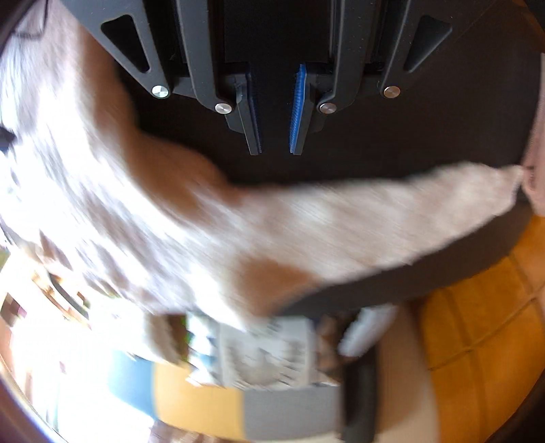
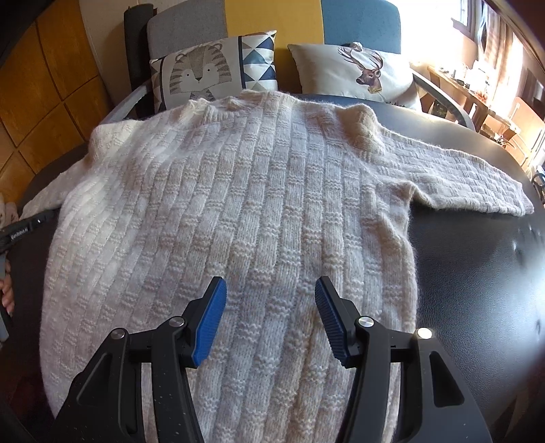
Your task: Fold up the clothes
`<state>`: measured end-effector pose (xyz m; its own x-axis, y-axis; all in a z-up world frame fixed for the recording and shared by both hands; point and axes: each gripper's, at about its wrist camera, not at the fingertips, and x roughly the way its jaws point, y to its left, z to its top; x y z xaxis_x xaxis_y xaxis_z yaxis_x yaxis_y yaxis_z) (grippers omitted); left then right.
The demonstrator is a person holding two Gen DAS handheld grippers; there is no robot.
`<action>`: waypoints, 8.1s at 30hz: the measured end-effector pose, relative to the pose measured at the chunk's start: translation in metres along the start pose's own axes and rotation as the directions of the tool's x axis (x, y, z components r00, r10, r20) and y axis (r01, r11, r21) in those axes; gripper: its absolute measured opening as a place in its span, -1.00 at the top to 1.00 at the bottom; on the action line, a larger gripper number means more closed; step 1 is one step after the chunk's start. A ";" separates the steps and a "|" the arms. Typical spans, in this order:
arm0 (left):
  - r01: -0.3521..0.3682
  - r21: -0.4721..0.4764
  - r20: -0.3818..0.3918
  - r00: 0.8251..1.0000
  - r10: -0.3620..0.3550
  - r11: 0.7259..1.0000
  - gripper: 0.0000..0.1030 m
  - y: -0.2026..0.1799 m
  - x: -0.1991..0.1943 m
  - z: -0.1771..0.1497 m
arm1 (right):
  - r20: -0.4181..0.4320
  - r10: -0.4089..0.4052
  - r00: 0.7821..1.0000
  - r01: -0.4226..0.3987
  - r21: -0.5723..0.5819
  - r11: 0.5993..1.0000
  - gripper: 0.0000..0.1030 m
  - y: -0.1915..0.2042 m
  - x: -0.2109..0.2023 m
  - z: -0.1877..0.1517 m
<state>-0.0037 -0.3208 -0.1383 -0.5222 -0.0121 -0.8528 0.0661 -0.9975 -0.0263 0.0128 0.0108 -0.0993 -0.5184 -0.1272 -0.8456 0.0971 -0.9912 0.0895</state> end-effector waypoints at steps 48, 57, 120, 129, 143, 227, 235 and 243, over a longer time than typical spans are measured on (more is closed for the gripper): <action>0.524 -0.198 -0.128 0.824 -0.551 0.829 0.69 -0.062 -0.006 -0.038 | 0.001 0.692 0.722 -0.660 0.301 0.688 0.65 0.021 0.005 -0.046; 0.671 -0.309 -0.126 0.674 -0.728 0.674 0.47 -0.099 0.014 -0.044 | 0.133 0.741 0.658 -0.708 0.446 0.548 0.65 -0.028 0.016 -0.038; 0.470 -0.282 -0.079 0.858 -0.508 0.836 0.95 0.063 -0.104 -0.100 | 0.012 0.232 0.973 -0.232 0.125 0.965 0.09 -0.040 -0.011 -0.049; 0.327 0.068 0.104 0.937 -0.332 0.943 0.81 -0.060 -0.103 -0.008 | 0.045 0.130 0.990 -0.133 0.065 0.989 0.09 -0.036 -0.020 -0.042; 0.101 0.122 0.063 0.992 -0.109 0.987 0.77 -0.051 -0.052 -0.043 | 0.008 0.019 1.000 -0.019 -0.002 1.000 0.09 -0.045 0.001 -0.039; -0.233 -0.085 0.174 0.954 0.245 0.969 0.52 -0.024 0.062 0.129 | 0.041 -0.167 0.985 0.157 0.174 0.972 0.23 -0.119 0.120 0.167; -0.338 0.076 0.150 0.934 0.324 0.938 0.54 -0.058 0.054 0.136 | 0.084 -0.131 0.988 0.122 0.109 0.987 0.23 -0.093 0.075 0.143; -0.237 0.150 0.191 0.960 0.207 0.960 0.54 -0.109 0.031 0.096 | -0.002 -0.166 0.986 0.164 0.146 0.976 0.23 -0.115 0.084 0.114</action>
<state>-0.1089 -0.2196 -0.1121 -0.6499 -0.2313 -0.7239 0.0598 -0.9652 0.2547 -0.1387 0.1103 -0.1203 -0.5255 0.0389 -0.8499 -0.1143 -0.9931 0.0252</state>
